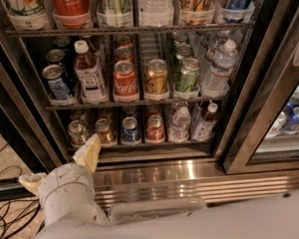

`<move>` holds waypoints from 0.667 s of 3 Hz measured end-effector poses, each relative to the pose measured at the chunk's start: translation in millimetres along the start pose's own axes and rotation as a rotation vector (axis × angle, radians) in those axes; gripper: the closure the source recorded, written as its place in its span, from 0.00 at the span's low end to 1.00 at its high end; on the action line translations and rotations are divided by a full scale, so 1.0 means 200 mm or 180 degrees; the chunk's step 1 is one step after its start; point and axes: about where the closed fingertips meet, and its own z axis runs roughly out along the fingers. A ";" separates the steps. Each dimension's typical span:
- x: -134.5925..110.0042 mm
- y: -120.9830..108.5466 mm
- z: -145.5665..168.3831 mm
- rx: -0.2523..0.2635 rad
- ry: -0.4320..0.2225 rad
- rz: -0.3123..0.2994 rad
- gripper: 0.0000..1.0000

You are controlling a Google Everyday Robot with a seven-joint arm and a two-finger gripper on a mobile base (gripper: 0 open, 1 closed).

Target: Pick blue plastic bottle from middle shelf of fridge

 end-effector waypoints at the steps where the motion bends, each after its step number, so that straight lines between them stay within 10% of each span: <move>1: 0.03 0.01 -0.01 0.0193 -0.0095 -0.0081 0.00; 2: 0.00 -0.11 -0.03 0.0550 -0.0311 -0.0187 0.00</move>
Offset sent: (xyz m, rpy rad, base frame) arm 0.0391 -0.1079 0.0570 -0.0510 -0.4932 -0.5087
